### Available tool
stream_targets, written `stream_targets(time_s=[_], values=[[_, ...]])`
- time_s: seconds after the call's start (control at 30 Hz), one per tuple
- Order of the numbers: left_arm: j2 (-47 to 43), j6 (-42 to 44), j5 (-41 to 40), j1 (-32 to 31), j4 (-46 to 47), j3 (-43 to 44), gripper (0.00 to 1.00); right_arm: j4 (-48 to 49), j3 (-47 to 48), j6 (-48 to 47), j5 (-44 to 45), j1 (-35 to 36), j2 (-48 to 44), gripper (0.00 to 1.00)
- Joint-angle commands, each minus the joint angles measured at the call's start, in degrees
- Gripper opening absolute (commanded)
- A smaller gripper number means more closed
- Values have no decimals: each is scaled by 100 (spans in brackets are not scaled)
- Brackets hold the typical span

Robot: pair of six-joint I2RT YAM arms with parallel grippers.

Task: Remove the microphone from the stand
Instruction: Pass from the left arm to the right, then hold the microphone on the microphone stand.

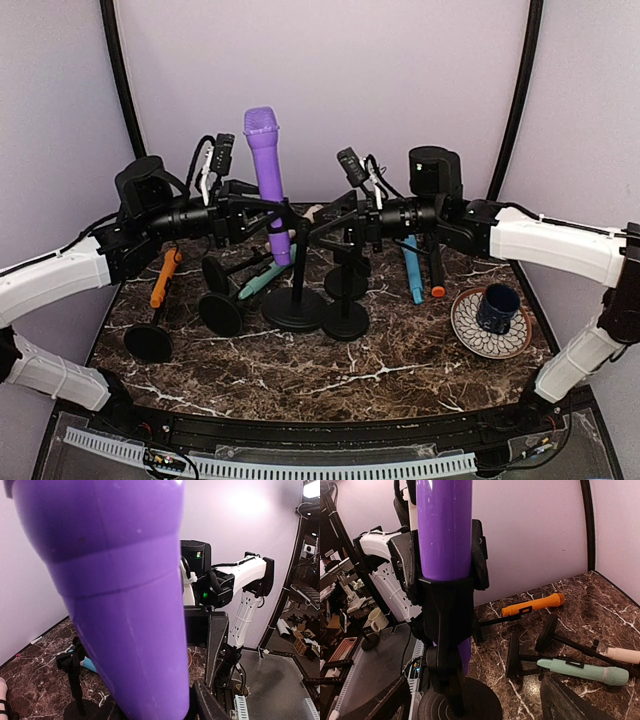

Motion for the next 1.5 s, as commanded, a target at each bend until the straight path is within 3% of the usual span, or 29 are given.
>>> stream_targets(time_s=[0.0, 0.2, 0.67, 0.77, 0.8, 0.87, 0.93, 1.07, 1.17, 1.27, 1.37, 1.47], values=[[-3, -48, 421, -4, 457, 322, 0, 12, 313, -70, -442, 127, 204, 89], [153, -120, 613, -5, 577, 364, 0, -171, 595, -131, -447, 264, 598, 74], [130, -89, 374, -11, 638, 197, 2, -376, 758, -312, 36, 376, 803, 13], [98, -118, 124, -4, 628, 158, 38, -289, 715, -303, 215, 383, 802, 3], [114, -129, 37, -4, 612, 162, 44, -266, 710, -303, 259, 386, 802, 0], [158, -146, -34, -6, 526, 204, 66, -254, 709, -313, 318, 391, 802, 0], [206, -163, -93, -7, 401, 286, 75, -249, 717, -318, 365, 386, 810, 0], [235, -183, -347, -10, 157, 435, 81, -310, 709, -375, 504, 403, 824, 0], [225, -155, -570, -4, 6, 511, 77, -344, 675, -423, 654, 413, 812, 0], [275, -177, -668, -5, -89, 580, 62, -462, 713, -535, 897, 470, 828, 0], [397, -252, -690, -9, -233, 656, 53, -528, 735, -648, 1293, 558, 821, 0], [478, -319, -686, -5, -298, 732, 35, -546, 750, -675, 1838, 638, 805, 0]])
